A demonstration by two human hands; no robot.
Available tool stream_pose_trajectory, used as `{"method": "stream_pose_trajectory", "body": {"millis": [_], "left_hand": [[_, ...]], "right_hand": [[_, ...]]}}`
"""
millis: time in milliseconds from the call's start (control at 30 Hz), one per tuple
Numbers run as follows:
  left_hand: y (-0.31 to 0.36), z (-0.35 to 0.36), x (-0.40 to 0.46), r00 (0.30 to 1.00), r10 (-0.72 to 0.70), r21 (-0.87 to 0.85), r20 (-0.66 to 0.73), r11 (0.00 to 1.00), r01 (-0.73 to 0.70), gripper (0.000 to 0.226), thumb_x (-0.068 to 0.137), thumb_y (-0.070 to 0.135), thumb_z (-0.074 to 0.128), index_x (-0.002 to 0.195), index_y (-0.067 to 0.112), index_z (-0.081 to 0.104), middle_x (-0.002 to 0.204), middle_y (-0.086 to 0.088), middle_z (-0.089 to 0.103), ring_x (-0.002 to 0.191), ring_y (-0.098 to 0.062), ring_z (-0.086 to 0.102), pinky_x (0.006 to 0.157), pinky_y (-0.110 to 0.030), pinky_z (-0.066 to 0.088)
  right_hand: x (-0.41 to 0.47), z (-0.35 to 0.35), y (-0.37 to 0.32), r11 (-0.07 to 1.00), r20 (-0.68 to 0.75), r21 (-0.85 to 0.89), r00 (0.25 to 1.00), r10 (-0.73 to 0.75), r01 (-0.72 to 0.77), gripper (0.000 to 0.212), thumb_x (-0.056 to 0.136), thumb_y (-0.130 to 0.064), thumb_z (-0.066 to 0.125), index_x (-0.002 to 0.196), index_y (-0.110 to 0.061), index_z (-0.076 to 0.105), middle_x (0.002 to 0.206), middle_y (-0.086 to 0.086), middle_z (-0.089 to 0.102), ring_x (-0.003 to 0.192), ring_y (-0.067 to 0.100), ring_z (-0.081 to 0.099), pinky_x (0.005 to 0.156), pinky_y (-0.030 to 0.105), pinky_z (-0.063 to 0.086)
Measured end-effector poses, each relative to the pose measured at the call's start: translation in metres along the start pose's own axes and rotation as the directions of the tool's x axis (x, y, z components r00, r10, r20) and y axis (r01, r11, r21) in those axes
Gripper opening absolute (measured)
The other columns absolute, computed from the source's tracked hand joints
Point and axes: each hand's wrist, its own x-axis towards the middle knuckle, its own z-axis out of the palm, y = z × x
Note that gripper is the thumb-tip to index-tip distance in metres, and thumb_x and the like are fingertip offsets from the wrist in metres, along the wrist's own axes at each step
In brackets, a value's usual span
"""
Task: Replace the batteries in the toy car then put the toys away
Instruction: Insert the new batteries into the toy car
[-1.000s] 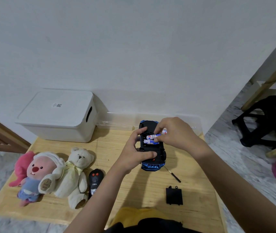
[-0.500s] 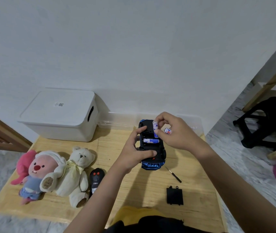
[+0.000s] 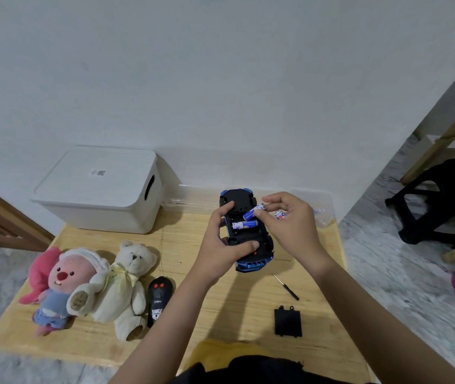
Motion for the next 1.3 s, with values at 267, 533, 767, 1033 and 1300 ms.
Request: {"method": "stream_pose_trajectory", "body": {"millis": [267, 533, 767, 1033, 1300], "left_hand": [[-0.002, 0.002, -0.003, 0.996, 0.05, -0.015, -0.069, 0.999, -0.051, 0.085, 0.071, -0.014, 0.074, 0.131, 0.037, 0.043, 0.116, 0.01, 0.061, 0.091, -0.019, 0.071, 0.075, -0.028, 0.058], [0.006, -0.001, -0.002, 0.992, 0.114, 0.215, -0.048, 0.971, -0.101, 0.079, 0.067, 0.001, 0.081, 0.126, 0.038, 0.044, 0.098, 0.039, 0.057, 0.089, -0.003, 0.066, 0.075, -0.023, 0.056], [0.01, -0.004, -0.006, 0.99, 0.14, 0.291, -0.018, 0.948, -0.128, 0.081, 0.064, 0.012, 0.079, 0.13, 0.038, 0.041, 0.125, 0.019, 0.048, 0.103, -0.012, 0.062, 0.087, -0.034, 0.056], [0.003, -0.004, -0.007, 0.996, 0.092, 0.36, -0.01, 0.929, -0.082, 0.081, 0.065, 0.011, 0.08, 0.13, 0.04, 0.041, 0.129, 0.005, 0.045, 0.11, -0.022, 0.058, 0.092, -0.045, 0.053], [-0.006, -0.008, -0.008, 0.998, 0.047, 0.3, -0.047, 0.953, -0.03, 0.079, 0.06, 0.017, 0.079, 0.124, 0.047, 0.044, 0.123, 0.013, 0.048, 0.099, -0.015, 0.063, 0.084, -0.036, 0.057]], "right_hand": [[0.0, 0.012, 0.001, 0.999, -0.077, 0.016, 0.996, 0.042, -0.04, 0.015, 0.07, -0.023, 0.082, 0.065, -0.028, 0.069, 0.07, -0.015, 0.069, 0.071, -0.002, 0.064, 0.066, 0.01, 0.046], [-0.003, 0.024, -0.004, 0.999, -0.09, -0.052, 0.996, 0.01, -0.015, 0.011, 0.071, -0.021, 0.081, 0.068, -0.024, 0.071, 0.082, -0.008, 0.065, 0.08, 0.008, 0.064, 0.073, 0.022, 0.048], [0.005, 0.017, -0.013, 0.991, 0.032, -0.129, 0.998, 0.047, -0.043, 0.015, 0.07, -0.024, 0.081, 0.061, -0.025, 0.07, 0.083, -0.001, 0.064, 0.08, 0.014, 0.062, 0.074, 0.032, 0.05], [0.011, 0.007, -0.013, 0.906, 0.258, -0.421, 0.963, 0.073, 0.045, 0.027, 0.08, -0.039, 0.069, 0.059, -0.022, 0.068, 0.076, 0.003, 0.063, 0.074, 0.017, 0.059, 0.067, 0.034, 0.049], [0.015, -0.011, -0.019, 0.962, 0.511, -0.076, 0.818, 0.263, -0.262, 0.038, 0.09, 0.001, 0.036, 0.085, -0.01, 0.071, 0.051, -0.002, 0.047, 0.045, 0.017, 0.036, 0.048, 0.026, 0.036]]}}
